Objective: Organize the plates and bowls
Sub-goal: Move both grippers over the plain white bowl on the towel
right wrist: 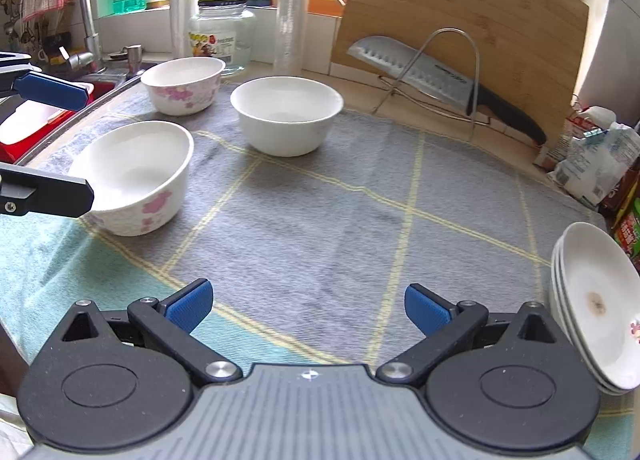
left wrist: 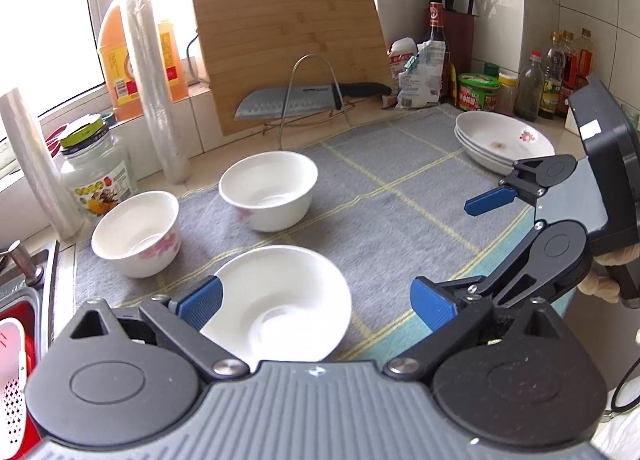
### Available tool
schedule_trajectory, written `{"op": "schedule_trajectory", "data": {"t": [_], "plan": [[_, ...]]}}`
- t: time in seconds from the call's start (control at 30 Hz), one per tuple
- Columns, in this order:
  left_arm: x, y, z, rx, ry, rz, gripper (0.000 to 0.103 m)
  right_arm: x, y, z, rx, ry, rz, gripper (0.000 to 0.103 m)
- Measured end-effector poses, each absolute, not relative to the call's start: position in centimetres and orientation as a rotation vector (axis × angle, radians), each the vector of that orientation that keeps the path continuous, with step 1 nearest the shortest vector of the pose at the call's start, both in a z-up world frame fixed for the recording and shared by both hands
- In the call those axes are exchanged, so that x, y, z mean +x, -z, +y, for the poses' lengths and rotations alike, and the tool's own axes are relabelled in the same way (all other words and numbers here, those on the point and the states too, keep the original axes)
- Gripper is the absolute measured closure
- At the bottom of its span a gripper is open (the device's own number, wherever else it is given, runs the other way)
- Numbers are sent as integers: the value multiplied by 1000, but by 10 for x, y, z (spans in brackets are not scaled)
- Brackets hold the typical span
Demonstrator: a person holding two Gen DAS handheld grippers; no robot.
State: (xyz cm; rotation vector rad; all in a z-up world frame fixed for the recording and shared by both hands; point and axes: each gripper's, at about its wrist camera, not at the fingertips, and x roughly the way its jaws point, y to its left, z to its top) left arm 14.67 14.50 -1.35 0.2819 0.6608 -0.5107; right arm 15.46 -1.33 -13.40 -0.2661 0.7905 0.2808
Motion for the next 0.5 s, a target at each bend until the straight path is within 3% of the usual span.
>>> {"op": "schedule_trajectory", "data": {"t": [0.5], "plan": [[175,72,206,322,571,784,3,179,158,53,-322,-482,851,0]]}}
